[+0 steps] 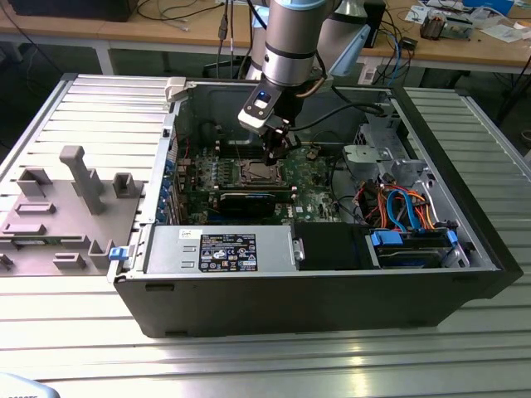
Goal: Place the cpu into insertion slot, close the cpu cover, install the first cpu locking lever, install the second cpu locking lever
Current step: 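Install the first cpu locking lever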
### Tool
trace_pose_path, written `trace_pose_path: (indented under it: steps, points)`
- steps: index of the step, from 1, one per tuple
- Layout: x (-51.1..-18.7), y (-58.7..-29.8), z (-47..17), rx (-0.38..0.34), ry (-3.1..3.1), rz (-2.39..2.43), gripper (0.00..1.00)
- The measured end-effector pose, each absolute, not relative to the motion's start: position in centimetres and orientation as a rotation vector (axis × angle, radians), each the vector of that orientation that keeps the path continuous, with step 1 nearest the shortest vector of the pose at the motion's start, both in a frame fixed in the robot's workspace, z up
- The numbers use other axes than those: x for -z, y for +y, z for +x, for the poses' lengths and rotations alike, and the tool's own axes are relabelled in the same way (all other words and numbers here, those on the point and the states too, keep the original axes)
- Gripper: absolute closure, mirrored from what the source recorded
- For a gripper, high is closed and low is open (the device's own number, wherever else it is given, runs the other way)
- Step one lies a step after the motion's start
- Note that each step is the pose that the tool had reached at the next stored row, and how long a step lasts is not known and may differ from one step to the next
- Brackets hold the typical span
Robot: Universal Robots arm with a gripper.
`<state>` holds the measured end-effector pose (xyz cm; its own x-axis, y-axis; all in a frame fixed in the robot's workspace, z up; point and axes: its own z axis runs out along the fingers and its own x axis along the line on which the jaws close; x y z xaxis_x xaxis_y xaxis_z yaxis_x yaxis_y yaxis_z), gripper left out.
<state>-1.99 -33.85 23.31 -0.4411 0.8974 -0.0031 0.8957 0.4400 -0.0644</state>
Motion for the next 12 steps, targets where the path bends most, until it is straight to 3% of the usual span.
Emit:
trace_pose_path:
  steps: [12]
  points:
    - [-23.31, -33.85, -1.99, -0.088, -2.646, -1.633, 0.89]
